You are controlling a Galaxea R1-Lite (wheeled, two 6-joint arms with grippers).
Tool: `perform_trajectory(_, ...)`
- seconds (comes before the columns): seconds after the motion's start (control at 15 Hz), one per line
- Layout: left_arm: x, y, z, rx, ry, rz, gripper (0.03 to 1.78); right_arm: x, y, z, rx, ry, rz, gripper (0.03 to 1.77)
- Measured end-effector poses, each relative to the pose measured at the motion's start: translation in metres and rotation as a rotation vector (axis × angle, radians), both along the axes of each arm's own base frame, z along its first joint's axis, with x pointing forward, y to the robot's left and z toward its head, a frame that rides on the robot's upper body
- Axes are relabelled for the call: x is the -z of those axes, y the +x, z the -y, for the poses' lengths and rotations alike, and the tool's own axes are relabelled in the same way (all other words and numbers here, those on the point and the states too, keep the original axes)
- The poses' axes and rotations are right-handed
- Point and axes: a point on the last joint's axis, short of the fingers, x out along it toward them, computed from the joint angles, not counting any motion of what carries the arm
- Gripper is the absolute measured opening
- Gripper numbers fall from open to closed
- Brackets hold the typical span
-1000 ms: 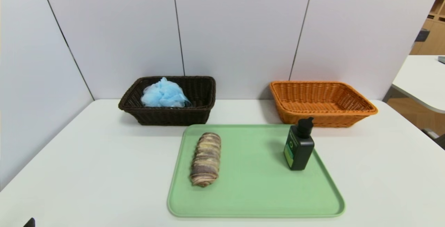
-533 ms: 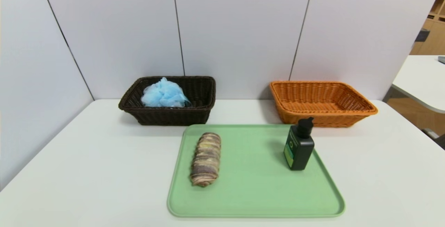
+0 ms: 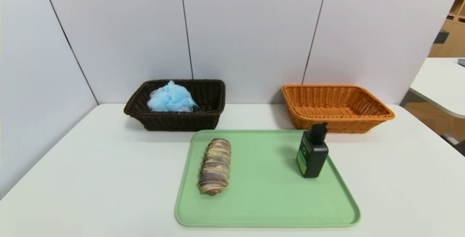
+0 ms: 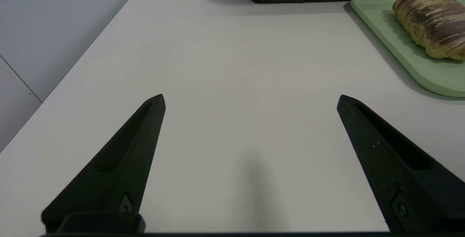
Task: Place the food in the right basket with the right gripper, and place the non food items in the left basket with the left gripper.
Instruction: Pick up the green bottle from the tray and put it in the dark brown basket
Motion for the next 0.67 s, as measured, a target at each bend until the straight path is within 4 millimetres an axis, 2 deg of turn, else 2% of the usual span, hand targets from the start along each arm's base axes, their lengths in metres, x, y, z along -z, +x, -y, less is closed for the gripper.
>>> perform_trajectory(0.67, 0.0000, 0.0000, 0.0000, 0.000, -0.001, 0.000, 1.69, 0.0001, 0.0000, 0.0000, 0.000, 0.000, 0.000, 1.70)
